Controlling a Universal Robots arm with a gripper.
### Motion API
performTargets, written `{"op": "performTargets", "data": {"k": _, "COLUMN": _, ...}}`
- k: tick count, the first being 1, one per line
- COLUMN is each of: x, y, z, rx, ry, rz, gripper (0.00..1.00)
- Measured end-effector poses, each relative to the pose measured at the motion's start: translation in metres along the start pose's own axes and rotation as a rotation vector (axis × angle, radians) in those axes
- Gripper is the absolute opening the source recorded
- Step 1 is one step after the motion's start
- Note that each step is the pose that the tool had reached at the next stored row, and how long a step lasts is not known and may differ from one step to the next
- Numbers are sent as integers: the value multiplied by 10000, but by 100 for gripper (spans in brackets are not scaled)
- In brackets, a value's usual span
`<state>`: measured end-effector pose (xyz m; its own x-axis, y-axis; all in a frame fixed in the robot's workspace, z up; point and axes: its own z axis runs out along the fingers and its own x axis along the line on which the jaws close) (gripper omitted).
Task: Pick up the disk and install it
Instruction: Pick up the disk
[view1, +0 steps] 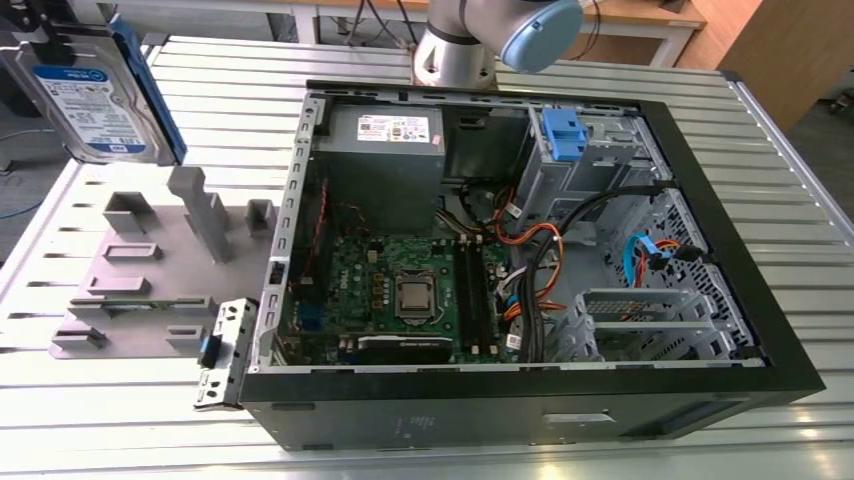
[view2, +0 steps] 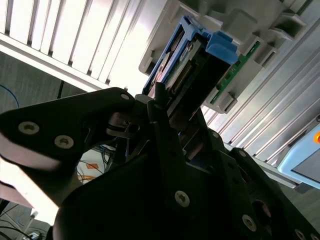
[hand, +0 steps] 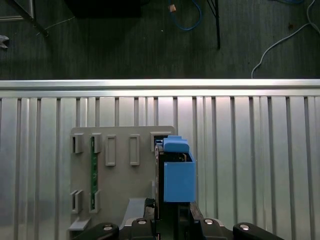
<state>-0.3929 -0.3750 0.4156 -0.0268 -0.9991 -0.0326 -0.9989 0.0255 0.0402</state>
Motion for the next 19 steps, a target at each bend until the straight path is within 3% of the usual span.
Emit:
{"op": "performTargets", "data": {"k": 11, "x": -3, "y": 4, "z": -87, "rx": 1, "ry": -1, "rz": 0, "gripper": 35}}
{"op": "performTargets", "data": {"k": 19, "x": -3, "y": 4, "z": -100, "rx": 0, "ry": -2, "rz": 0, "gripper": 35}}
